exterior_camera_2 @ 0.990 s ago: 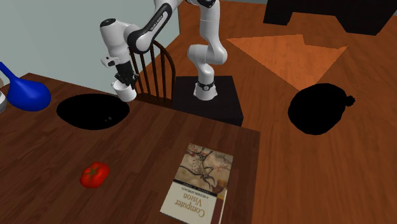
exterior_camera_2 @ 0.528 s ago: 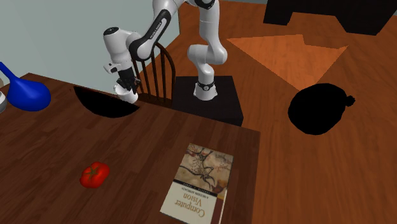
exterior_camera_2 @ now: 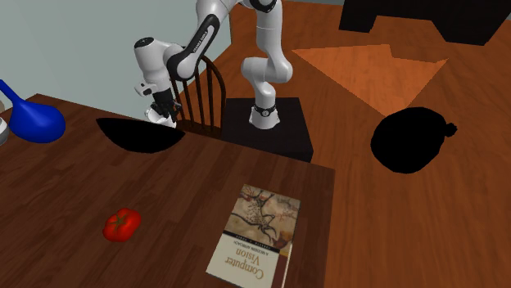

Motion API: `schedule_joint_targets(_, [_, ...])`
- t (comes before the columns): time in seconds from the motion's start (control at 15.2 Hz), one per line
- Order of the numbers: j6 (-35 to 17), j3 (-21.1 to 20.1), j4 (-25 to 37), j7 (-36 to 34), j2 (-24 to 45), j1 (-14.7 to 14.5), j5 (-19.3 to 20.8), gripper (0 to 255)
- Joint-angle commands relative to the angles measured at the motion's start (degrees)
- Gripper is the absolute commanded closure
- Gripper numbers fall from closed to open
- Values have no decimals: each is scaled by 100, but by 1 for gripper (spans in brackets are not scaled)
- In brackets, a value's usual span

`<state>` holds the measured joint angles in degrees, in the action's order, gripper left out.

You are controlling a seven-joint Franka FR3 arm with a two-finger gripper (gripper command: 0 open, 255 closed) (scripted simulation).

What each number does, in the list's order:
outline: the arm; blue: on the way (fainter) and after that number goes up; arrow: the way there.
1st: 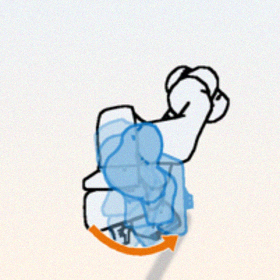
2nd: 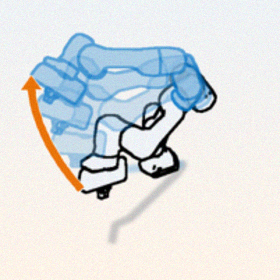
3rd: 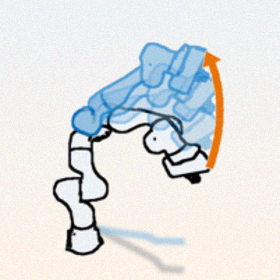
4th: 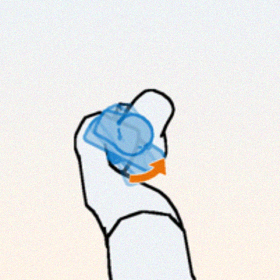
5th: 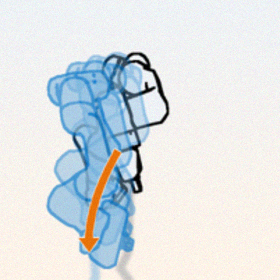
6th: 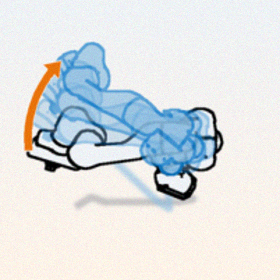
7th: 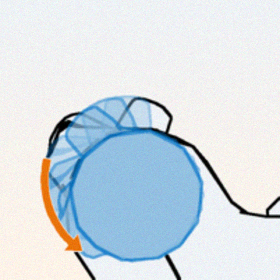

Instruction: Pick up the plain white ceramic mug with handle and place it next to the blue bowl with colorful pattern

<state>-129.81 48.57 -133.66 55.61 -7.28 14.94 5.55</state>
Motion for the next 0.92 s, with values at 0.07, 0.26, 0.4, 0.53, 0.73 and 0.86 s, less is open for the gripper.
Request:
schedule_joint_targets(0.07, [-3, -5, -30, 4, 21, -9, -8, 0])
schedule_joint_targets(0.26, [1, -3, -28, 6, 18, -7, -5, 0])
schedule_joint_targets(0.4, [214, -53, 69, -93, -139, 16, 121, 0])
schedule_joint_targets(0.53, [631, -159, 275, -246, -413, 59, 314, 0])
schedule_joint_targets(0.73, [794, -208, 364, -291, -505, 79, 369, 0])
schedule_joint_targets(0.86, [794, -208, 364, -291, -505, 80, 369, 0])
